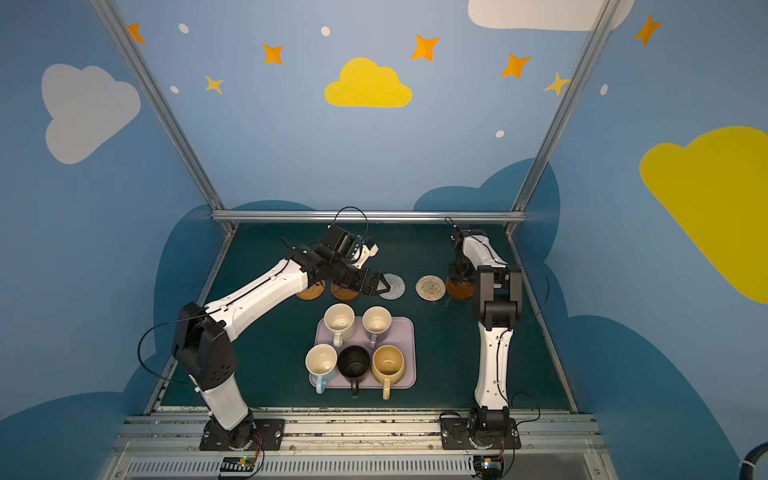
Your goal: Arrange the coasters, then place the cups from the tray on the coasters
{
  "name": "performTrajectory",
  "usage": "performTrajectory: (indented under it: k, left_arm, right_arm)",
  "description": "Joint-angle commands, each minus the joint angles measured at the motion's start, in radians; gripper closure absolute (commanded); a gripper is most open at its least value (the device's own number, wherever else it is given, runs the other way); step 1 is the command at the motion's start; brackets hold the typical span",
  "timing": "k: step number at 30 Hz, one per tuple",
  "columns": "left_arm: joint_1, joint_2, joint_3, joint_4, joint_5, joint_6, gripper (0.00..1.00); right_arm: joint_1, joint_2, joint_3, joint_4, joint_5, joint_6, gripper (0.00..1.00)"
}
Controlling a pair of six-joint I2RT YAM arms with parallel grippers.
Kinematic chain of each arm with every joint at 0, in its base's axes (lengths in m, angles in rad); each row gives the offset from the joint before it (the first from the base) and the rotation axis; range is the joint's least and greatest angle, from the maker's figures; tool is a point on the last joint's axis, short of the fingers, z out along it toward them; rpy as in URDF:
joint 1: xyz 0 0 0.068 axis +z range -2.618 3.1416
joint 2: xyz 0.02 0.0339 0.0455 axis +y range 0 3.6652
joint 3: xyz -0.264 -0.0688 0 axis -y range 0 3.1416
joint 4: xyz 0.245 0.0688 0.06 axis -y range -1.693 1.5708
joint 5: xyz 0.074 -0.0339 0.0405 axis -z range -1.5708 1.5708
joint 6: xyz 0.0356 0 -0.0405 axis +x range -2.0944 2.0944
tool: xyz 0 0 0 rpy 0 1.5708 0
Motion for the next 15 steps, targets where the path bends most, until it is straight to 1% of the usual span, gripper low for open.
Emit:
performTrajectory:
  k: [1, 3, 5, 6, 8, 11, 13, 15]
  left_arm:
    - [0.006, -0.028, 0.000, 0.009, 0.007, -0.007, 0.00]
    - [0.005, -0.025, 0.002, 0.012, 0.006, -0.008, 0.00]
    - [0.006, -0.023, 0.002, 0.015, 0.007, -0.009, 0.00]
    - [0.006, -0.022, 0.002, 0.014, 0.007, -0.010, 0.00]
    - [0.007, -0.022, 0.003, 0.012, 0.007, -0.010, 0.00]
    - [0.006, -0.030, -0.008, 0.017, 0.005, -0.012, 0.00]
    - [0.009, -0.028, -0.007, 0.020, 0.005, -0.014, 0.00]
    - [0.008, -0.021, -0.004, 0.021, 0.008, -0.017, 0.00]
  right_arm:
    - [0.003, 0.030, -0.066, 0.021, -0.085, 0.007, 0.50]
    - [0.020, 0.032, -0.071, 0.039, -0.104, -0.012, 0.50]
    - [0.038, 0.051, -0.040, 0.006, -0.112, -0.031, 0.50]
    - [0.045, 0.055, -0.036, -0.004, -0.096, -0.033, 0.50]
    - [0.040, 0.048, -0.051, 0.000, -0.077, -0.025, 0.50]
    - [0.026, 0.031, -0.084, 0.022, -0.127, -0.027, 0.51]
    - [0.034, 0.022, -0.107, 0.046, -0.123, -0.038, 0.51]
    - [0.031, 0.035, -0.099, 0.032, -0.120, -0.036, 0.51]
